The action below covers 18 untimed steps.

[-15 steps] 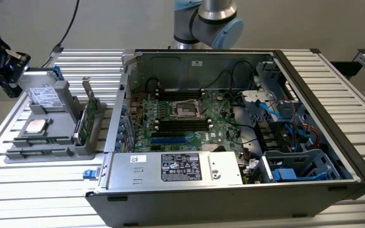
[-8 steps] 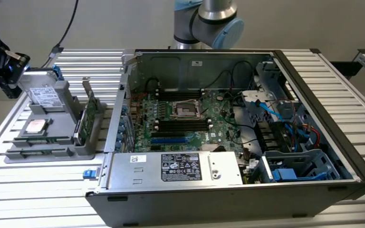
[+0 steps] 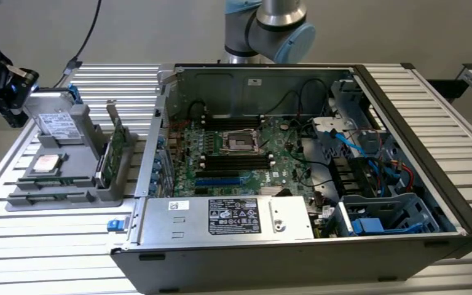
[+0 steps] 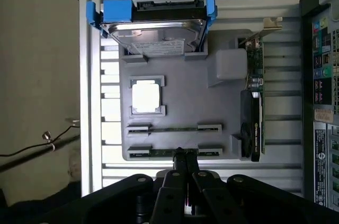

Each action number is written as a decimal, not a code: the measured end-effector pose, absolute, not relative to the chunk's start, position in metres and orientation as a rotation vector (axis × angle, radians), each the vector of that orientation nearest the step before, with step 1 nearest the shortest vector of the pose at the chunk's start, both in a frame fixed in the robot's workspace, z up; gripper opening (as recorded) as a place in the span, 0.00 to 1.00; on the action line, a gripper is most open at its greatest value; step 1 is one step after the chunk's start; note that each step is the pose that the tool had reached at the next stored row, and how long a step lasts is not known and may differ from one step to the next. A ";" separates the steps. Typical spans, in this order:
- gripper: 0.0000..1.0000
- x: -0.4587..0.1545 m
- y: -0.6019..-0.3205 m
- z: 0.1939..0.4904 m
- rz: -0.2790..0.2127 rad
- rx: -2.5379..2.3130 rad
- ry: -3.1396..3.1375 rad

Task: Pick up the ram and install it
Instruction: 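Pick up the ram and move it above insertion slot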

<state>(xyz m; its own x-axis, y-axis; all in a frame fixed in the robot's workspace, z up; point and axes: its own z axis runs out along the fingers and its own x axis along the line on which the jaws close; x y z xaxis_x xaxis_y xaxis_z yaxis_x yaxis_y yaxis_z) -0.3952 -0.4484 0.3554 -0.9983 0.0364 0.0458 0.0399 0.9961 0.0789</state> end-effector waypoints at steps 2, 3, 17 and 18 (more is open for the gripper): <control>0.10 -0.395 -0.449 0.355 -0.124 -0.054 -3.094; 0.10 -0.395 -0.449 0.355 -0.125 -0.047 -3.094; 0.10 -0.394 -0.451 0.355 -0.127 0.067 -3.091; 0.10 -0.394 -0.451 0.355 -0.126 0.068 -3.091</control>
<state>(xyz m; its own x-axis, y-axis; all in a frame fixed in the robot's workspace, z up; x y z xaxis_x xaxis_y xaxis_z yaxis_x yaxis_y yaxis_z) -0.3945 -0.4509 0.3552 -0.9979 -0.0461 0.0458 -0.0422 0.9957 0.0827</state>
